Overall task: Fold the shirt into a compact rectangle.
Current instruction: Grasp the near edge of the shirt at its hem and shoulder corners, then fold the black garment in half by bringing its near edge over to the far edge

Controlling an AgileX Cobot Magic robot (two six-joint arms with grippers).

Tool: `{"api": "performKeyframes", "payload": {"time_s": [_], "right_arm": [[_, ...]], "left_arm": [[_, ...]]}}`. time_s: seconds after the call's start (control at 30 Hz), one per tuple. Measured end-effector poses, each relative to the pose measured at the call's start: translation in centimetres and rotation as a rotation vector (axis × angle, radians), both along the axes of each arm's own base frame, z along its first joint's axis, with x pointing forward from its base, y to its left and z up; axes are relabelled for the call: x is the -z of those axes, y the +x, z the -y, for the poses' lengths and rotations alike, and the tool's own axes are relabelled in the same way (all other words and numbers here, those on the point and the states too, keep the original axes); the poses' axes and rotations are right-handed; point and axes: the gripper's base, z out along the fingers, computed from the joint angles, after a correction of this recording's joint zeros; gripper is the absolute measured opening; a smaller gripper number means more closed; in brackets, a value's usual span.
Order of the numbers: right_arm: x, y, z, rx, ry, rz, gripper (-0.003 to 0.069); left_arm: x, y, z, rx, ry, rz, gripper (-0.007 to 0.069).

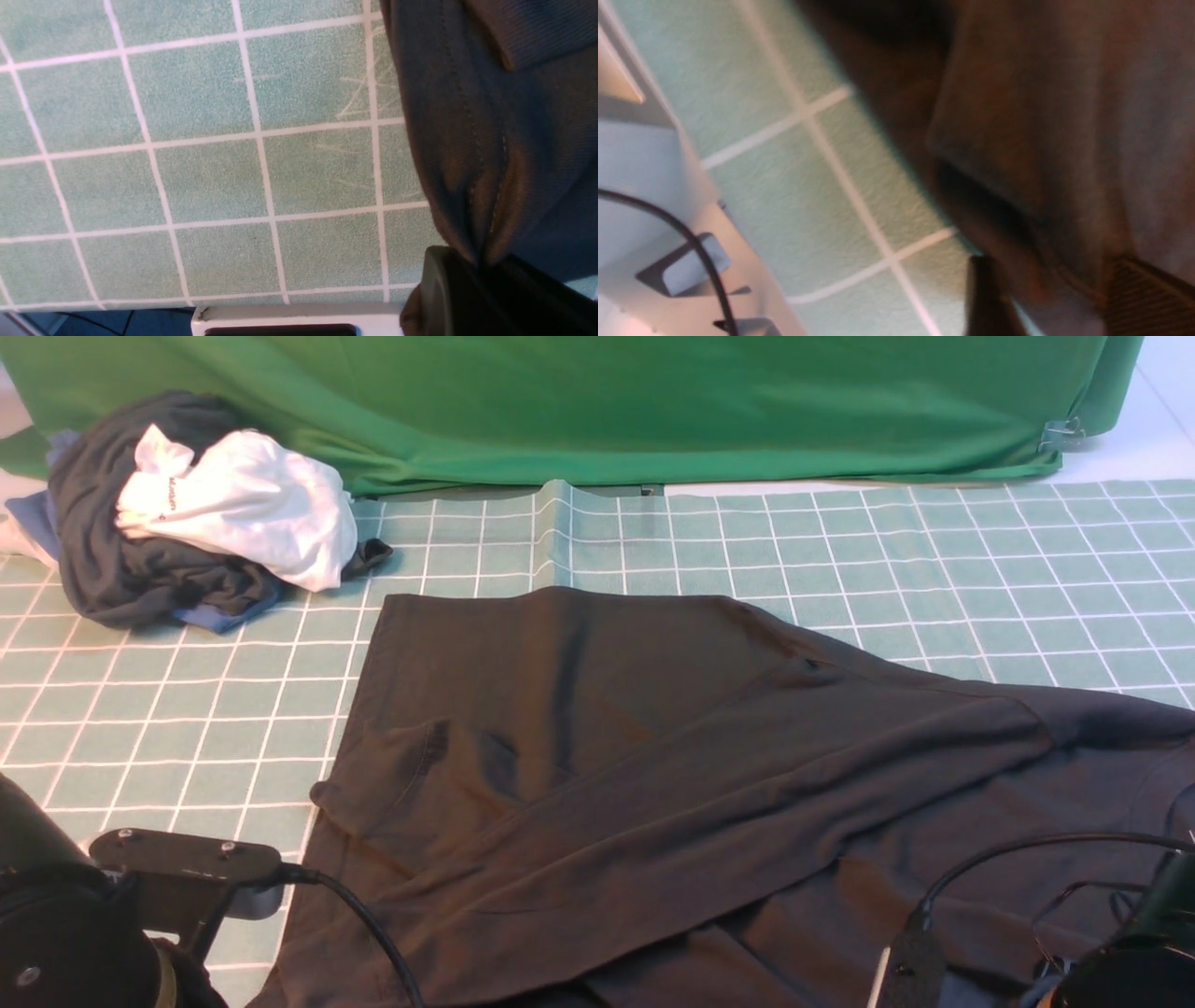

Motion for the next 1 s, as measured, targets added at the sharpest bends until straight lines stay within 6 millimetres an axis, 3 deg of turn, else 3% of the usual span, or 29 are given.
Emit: {"api": "performKeyframes", "payload": {"time_s": [0.03, 0.2, 0.47, 0.57, 0.63, 0.77, 1.0], "right_arm": [[-0.1, 0.2, 0.0, 0.0, -0.008, 0.009, 0.0174], [-0.9, 0.2, 0.0, 0.011, -0.007, 0.012, 0.0045], [-6.7, 0.4, 0.1, 0.02, 0.101, 0.156, 0.0038], [-9.9, 1.3, 0.3, 0.025, 0.129, 0.295, 0.0033], [-10.7, 1.7, 0.2, 0.02, 0.129, 0.334, 0.0033], [-12.5, 3.7, -0.1, 0.023, 0.118, 0.415, 0.0033], [-11.5, 9.2, 0.9, 0.109, 0.063, 0.426, 0.0032]], "left_arm": [[0.0, 0.0, 0.0, -0.002, -0.001, 0.001, 0.001], [-0.3, 0.2, 0.1, -0.005, -0.007, 0.011, 0.001], [-3.7, 2.2, 0.9, -0.014, -0.063, 0.137, 0.001], [-5.7, 3.9, 0.3, -0.072, -0.094, 0.209, 0.001], [-6.2, 4.7, -0.2, -0.1, -0.1, 0.233, 0.001], [-7.5, 8.3, -1.4, -0.161, -0.151, 0.276, 0.001], [-7.9, 15.1, -2.5, -0.239, -0.215, 0.328, 0.001]]}}
